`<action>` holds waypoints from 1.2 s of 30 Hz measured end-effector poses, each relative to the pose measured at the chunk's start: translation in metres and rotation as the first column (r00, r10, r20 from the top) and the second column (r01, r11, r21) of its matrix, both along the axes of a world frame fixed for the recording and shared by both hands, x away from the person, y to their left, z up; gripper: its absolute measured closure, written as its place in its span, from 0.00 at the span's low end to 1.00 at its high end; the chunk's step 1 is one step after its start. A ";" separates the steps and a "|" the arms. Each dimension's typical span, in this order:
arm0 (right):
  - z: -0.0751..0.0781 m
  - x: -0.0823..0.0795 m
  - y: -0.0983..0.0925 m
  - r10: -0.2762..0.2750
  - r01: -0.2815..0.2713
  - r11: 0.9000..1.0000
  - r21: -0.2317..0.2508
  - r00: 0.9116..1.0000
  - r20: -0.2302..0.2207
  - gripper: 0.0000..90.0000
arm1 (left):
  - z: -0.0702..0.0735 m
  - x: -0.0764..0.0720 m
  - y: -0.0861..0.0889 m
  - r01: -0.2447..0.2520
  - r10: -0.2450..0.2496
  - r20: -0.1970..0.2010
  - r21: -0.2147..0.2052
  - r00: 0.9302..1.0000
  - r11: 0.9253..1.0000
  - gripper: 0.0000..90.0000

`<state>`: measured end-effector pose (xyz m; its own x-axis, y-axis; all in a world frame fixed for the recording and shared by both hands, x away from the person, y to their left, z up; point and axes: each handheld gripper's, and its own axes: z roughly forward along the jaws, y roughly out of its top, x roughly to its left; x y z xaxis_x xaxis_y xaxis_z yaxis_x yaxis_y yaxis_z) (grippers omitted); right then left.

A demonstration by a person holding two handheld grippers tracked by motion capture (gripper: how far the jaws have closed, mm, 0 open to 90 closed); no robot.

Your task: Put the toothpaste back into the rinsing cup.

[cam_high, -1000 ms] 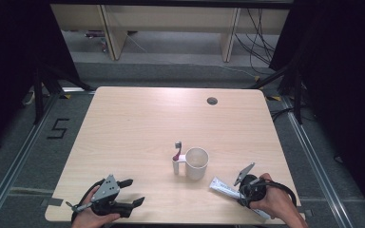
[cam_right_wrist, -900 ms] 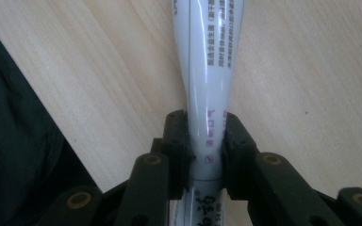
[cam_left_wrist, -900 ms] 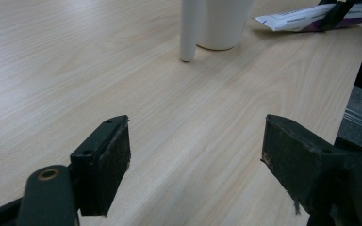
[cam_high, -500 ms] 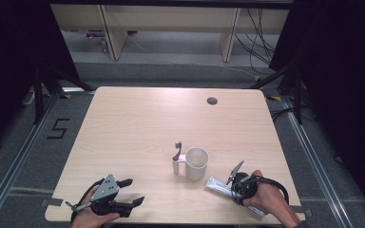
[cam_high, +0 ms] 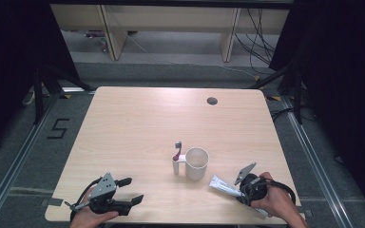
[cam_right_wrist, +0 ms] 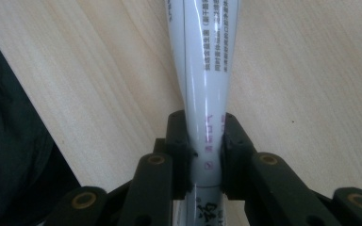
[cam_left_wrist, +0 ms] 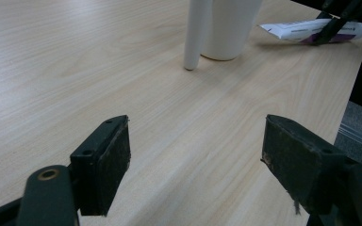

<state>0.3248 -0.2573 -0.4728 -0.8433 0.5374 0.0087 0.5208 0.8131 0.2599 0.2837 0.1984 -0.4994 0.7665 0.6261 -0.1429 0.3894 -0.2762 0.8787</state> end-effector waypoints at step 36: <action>0.076 0.043 -0.022 -0.315 0.062 0.790 0.611 0.895 0.316 0.86 | 0.002 0.000 0.002 -0.016 0.016 0.009 0.001 1.000 1.000 0.25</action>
